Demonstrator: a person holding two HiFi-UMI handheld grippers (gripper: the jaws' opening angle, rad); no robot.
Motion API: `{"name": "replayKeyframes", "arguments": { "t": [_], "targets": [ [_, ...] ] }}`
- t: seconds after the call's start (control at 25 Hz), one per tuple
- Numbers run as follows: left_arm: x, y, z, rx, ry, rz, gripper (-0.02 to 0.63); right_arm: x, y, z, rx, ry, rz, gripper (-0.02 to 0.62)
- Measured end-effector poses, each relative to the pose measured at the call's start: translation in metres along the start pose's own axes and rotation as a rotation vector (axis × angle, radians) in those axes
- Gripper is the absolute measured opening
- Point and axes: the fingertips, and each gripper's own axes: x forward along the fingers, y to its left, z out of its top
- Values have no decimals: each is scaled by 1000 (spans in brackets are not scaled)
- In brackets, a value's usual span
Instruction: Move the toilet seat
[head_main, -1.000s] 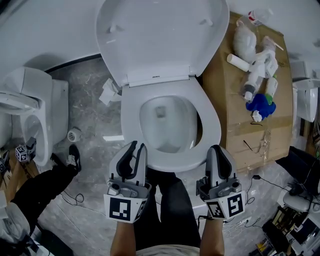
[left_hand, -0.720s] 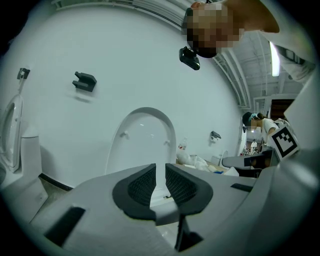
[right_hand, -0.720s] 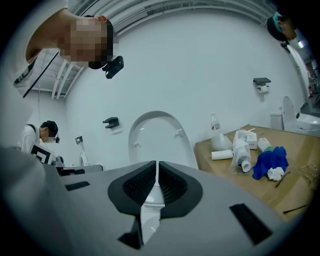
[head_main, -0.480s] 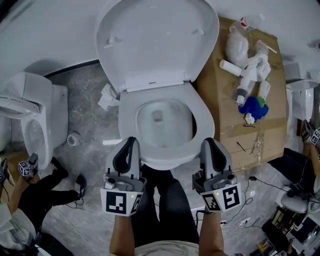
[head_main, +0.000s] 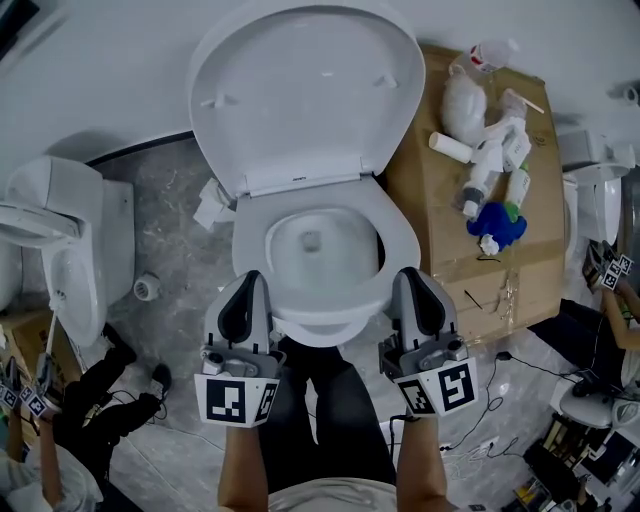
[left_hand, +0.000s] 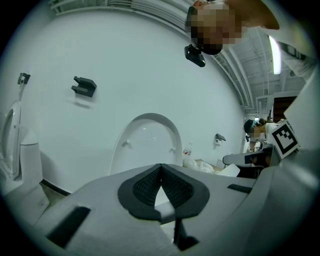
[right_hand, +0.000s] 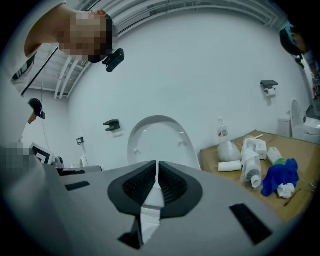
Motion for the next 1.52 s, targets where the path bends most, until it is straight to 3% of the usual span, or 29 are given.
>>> {"name": "replayKeyframes", "arguments": {
  "t": [1.52],
  "targets": [
    [64, 37, 59, 23, -132, 46, 9, 87, -11, 66, -65, -128, 70, 26]
  ]
}}
